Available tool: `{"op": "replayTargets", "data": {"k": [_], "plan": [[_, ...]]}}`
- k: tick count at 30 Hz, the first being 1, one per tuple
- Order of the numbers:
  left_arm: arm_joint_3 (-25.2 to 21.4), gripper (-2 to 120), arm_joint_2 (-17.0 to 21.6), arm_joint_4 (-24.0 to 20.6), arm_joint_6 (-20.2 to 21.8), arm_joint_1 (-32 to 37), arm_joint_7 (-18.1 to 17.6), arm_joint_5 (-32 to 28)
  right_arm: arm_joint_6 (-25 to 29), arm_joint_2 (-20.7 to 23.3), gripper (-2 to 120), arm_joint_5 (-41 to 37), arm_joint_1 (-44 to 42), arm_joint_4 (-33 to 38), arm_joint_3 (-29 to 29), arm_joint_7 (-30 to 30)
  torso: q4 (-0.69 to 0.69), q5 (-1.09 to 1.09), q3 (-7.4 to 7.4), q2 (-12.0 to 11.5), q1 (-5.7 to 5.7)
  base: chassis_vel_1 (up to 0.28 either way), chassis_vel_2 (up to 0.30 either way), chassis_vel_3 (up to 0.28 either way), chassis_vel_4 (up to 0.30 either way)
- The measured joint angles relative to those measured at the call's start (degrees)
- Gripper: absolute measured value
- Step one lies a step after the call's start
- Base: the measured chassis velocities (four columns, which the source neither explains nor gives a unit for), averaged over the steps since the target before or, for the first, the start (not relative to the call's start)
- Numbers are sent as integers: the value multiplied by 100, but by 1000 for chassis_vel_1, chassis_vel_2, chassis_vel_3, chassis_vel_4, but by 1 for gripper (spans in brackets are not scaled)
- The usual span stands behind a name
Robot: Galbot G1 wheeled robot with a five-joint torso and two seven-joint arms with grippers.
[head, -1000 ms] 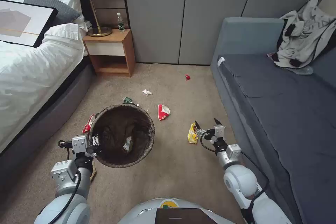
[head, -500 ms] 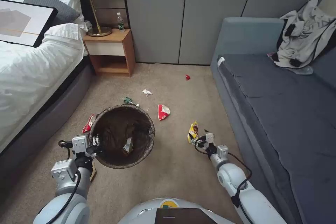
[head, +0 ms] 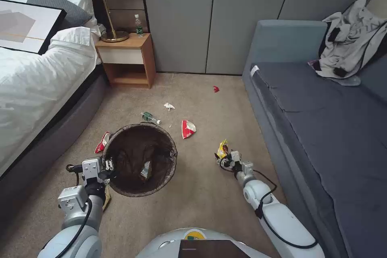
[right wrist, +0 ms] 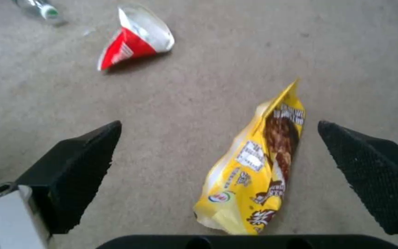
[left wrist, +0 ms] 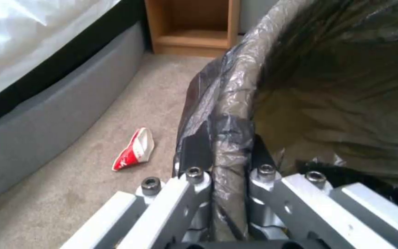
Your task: Pick up the trash bin, then pick up the garbage from the floor and place it into the trash bin.
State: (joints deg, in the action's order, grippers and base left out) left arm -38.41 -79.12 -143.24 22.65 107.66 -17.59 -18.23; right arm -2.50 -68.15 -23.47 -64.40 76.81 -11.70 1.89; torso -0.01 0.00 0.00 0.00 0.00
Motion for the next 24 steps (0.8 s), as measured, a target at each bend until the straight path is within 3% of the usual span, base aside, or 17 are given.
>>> {"op": "replayTargets", "data": {"k": [24], "plan": [[42, 3, -45, 0, 3, -102, 8, 5, 225, -374, 100, 2, 862, -1762, 209, 89, 0, 0, 0, 0, 0, 0, 0, 0, 0]]}}
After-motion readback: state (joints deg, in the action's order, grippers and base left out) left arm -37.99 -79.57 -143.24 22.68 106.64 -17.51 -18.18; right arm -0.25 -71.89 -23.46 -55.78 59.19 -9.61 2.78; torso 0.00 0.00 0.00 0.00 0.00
